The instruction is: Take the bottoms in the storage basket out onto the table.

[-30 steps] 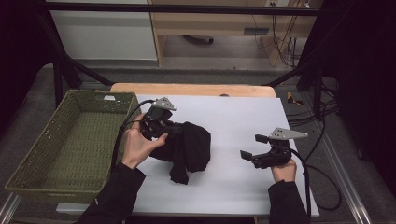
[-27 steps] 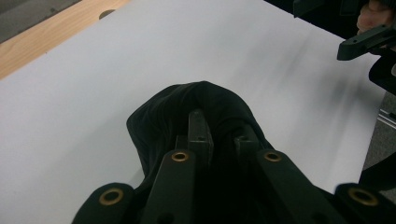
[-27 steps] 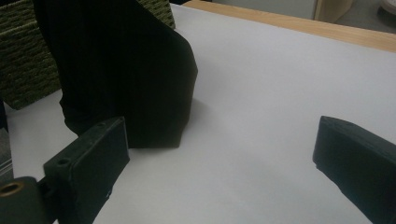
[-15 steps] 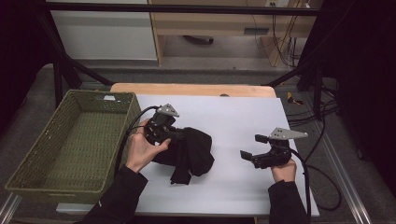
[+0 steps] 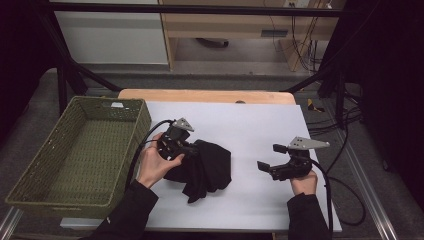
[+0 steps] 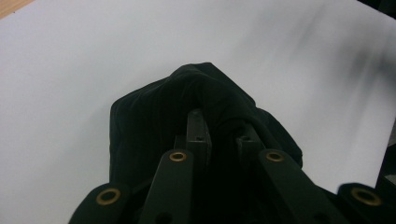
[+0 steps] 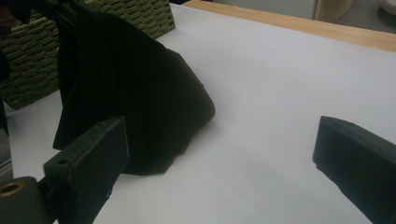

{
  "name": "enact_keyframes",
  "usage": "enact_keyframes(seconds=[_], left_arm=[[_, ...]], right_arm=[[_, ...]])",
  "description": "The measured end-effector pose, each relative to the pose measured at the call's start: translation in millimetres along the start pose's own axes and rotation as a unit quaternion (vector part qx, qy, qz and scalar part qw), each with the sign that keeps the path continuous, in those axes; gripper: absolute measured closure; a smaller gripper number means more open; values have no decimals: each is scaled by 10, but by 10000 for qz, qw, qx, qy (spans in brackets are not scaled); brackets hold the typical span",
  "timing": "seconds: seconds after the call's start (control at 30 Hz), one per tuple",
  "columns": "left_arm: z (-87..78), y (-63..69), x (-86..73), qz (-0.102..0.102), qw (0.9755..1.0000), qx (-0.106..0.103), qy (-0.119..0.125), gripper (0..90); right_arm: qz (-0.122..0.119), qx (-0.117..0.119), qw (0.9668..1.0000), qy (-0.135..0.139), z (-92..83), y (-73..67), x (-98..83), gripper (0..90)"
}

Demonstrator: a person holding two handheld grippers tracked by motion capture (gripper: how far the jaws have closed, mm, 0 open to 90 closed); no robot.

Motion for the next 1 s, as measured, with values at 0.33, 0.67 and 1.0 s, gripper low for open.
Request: enact_keyframes(seconds=[0.33, 0.67, 1.0], left_arm=[[114, 2, -107, -10, 9998, -74, -162, 748], [164, -35, -163, -15, 9998, 8, -188, 384], [62, -31, -145, -138, 9995, 261, -91, 83]], right_arm=[[-7, 0, 10000, -1, 4, -1, -1, 40], [3, 1, 10000, 3, 0, -1, 0, 40], [-5, -3, 10000, -2, 2, -3, 0, 40]])
Point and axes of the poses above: each handheld gripper's, and its own axes: z roughly forward along the jaws, x roughly out of its top, y roughly to its right, the point moved 7 cm from there along z, roughly forward along the jaws, and after that the axes turned 1 degree about z, right-handed, at the moved point
